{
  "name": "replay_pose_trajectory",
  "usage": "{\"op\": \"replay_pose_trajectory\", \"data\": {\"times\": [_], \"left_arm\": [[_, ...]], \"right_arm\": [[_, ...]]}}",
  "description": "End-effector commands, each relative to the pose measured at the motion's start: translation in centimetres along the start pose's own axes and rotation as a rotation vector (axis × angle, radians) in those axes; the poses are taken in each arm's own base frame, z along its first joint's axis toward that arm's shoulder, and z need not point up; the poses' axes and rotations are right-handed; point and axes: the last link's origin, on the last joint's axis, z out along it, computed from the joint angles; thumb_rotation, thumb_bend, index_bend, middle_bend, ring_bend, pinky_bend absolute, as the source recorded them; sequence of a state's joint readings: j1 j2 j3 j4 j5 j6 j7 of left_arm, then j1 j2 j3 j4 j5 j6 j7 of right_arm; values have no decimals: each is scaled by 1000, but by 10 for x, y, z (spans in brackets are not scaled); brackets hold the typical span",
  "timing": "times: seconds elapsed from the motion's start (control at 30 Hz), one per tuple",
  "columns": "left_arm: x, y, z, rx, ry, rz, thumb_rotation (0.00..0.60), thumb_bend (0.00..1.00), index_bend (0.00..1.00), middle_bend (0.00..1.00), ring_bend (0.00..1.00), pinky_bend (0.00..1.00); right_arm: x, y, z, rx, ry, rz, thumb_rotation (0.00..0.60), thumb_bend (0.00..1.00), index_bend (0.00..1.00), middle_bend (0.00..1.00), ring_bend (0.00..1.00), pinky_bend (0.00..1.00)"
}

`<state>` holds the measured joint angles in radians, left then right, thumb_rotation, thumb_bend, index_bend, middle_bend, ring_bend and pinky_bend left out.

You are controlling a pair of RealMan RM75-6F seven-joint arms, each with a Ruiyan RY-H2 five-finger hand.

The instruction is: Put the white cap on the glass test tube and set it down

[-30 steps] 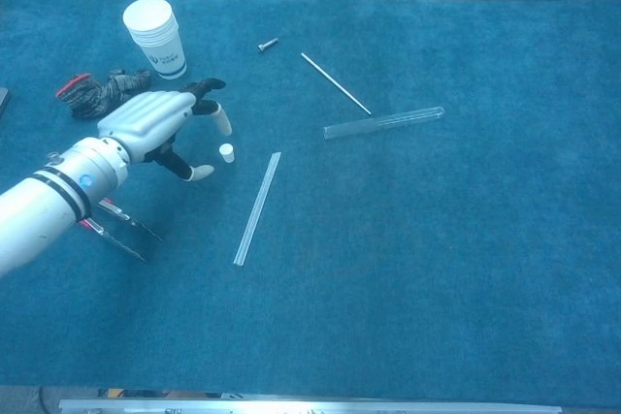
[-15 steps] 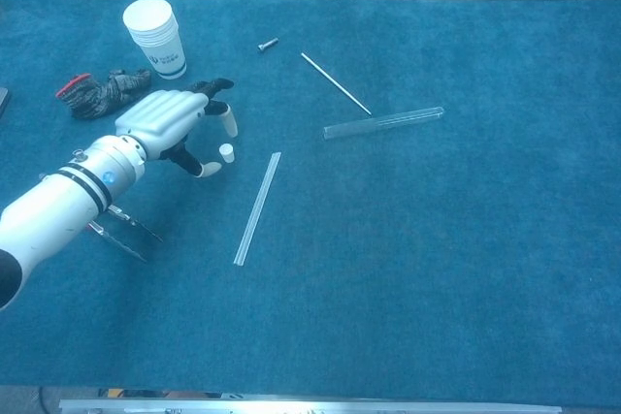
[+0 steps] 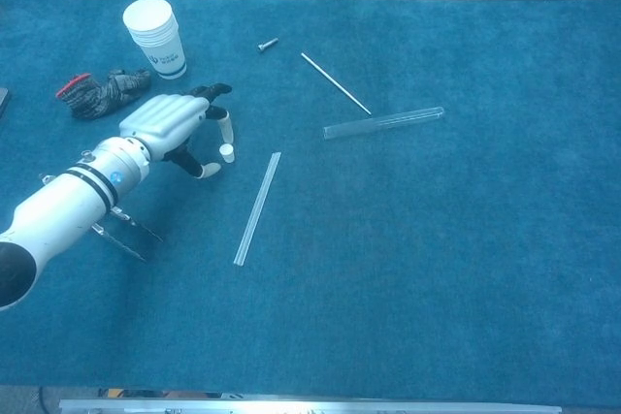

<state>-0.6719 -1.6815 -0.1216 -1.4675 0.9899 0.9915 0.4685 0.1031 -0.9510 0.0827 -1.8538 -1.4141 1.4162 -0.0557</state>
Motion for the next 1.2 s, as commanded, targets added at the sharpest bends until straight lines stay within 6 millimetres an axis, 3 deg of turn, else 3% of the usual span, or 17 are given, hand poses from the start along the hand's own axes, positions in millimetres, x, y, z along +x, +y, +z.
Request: {"op": "replay_pose_trajectory", "data": {"times": [0.03, 0.37, 1.2], "left_arm": [[0, 1, 1, 0, -3, 3, 600, 272, 407, 0, 0, 17], [-2, 5, 6, 0, -9, -9, 600, 329, 422, 0, 0, 16], [-4, 5, 12, 12, -11, 2, 600, 330, 465, 0, 0, 16]], "right_arm": [[0, 0, 0, 0, 0, 0, 600, 301, 264, 202, 41, 221], [1, 3, -1, -12, 5, 2, 600, 301, 264, 202, 42, 221], [1, 5, -1, -17, 5, 4, 600, 301, 277, 202, 42, 221]]}}
